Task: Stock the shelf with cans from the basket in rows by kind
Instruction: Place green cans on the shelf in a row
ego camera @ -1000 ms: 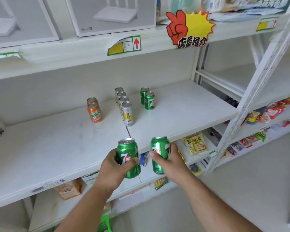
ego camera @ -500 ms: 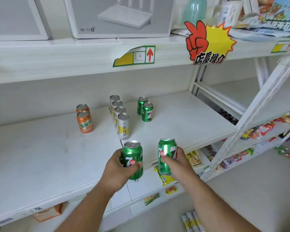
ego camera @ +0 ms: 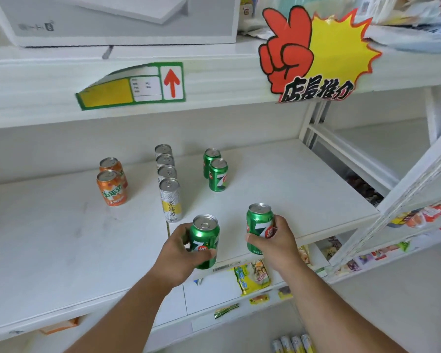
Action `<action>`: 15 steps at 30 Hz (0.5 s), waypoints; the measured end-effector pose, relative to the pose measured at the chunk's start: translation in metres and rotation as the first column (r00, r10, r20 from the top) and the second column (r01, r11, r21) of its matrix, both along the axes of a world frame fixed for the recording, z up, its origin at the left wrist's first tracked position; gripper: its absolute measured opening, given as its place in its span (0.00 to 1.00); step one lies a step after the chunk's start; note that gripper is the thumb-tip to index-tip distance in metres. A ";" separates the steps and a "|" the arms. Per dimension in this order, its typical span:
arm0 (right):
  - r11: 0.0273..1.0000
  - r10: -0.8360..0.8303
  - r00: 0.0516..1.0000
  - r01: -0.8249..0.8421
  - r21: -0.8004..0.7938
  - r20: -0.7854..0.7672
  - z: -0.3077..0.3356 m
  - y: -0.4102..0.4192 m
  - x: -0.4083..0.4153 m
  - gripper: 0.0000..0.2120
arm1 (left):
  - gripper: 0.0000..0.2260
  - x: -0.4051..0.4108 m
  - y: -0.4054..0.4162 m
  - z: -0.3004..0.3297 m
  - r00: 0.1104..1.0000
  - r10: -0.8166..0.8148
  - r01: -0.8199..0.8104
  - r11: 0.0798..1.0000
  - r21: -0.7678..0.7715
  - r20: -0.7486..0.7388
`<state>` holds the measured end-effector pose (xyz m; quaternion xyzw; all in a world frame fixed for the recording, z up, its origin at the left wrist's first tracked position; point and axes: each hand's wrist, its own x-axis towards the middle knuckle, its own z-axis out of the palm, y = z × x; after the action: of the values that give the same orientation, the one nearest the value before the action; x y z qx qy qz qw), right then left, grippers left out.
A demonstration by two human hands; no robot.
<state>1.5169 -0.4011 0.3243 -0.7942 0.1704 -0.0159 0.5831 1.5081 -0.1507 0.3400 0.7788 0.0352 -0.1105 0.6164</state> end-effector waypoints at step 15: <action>0.983 0.118 0.992 -0.112 -0.148 0.034 -0.050 -0.082 0.111 0.34 | 0.32 0.095 -0.071 -0.032 0.995 -0.062 0.071 0.988 0.136 -0.073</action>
<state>1.6275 -0.4828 0.2747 -0.8426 0.1100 -0.0114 0.5271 1.6036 -0.2215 0.3080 0.8161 0.0380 -0.1552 0.5554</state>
